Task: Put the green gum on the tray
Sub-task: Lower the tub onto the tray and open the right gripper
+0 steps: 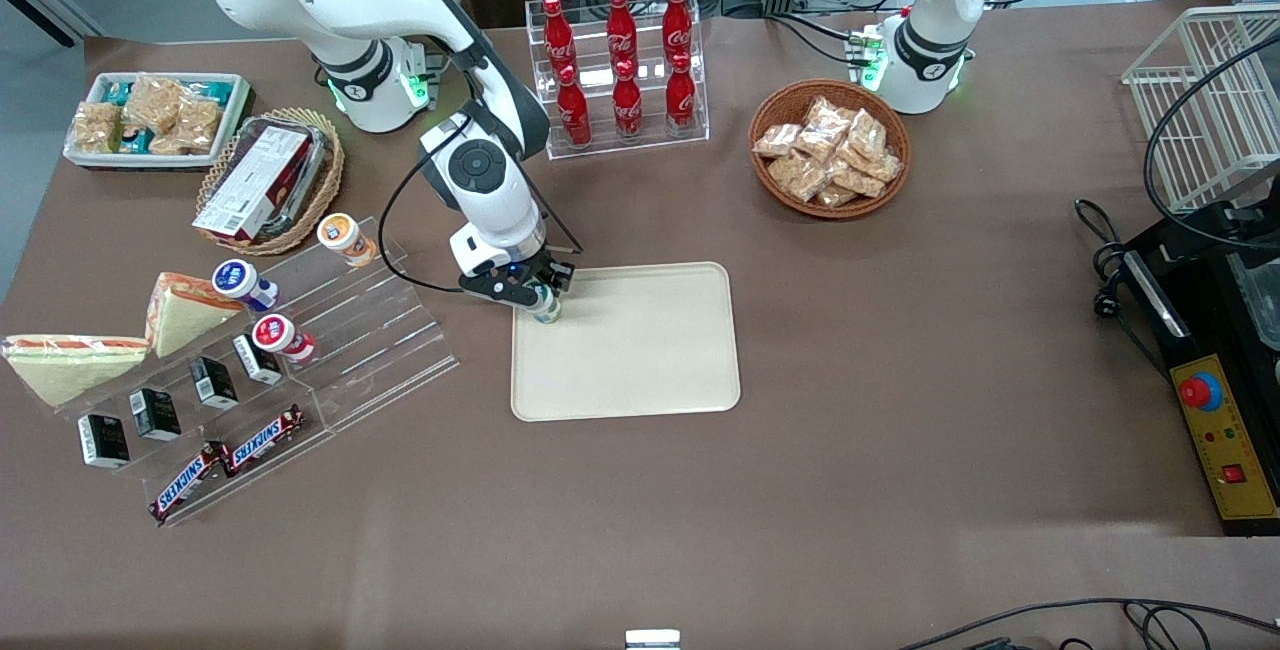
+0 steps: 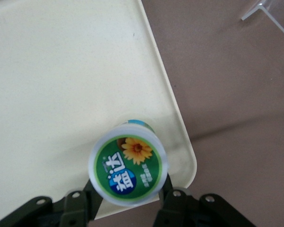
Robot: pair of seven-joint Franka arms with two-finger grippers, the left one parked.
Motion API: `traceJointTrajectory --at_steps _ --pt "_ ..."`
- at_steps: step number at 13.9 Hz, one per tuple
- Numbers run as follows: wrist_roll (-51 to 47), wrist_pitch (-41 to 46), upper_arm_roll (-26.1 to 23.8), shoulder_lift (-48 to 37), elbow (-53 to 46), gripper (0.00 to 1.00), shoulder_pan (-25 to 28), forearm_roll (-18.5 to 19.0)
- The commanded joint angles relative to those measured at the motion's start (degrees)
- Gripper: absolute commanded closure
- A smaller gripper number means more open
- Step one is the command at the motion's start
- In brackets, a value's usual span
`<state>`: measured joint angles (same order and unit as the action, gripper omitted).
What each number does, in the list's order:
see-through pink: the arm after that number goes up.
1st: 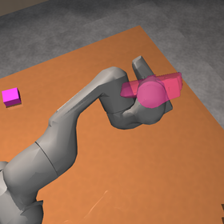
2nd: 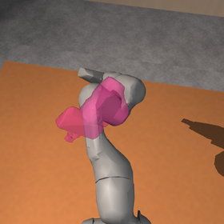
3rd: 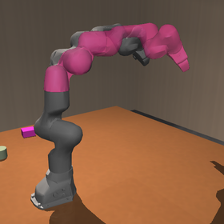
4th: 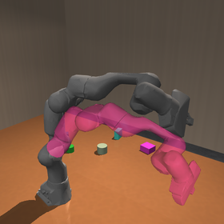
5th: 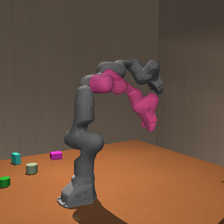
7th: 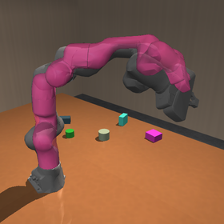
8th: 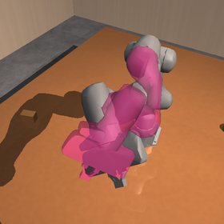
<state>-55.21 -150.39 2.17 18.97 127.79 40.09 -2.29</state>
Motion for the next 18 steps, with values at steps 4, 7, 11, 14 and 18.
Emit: traceJointTrajectory --at_steps 4,7,11,14,18 --pt "-1.83 -0.53 0.64 -0.59 -1.13 0.0 0.34 -0.61" --pt "-1.13 11.9 1.08 -5.33 -6.91 0.0 -0.45 -0.53" --pt "6.85 37.48 0.99 -8.33 -23.86 0.0 -3.87 -0.79" --pt "8.79 49.37 0.73 -10.43 -32.67 0.0 -7.12 -0.53" --pt "27.12 55.73 0.38 -15.96 -35.42 0.0 -17.29 -0.61"
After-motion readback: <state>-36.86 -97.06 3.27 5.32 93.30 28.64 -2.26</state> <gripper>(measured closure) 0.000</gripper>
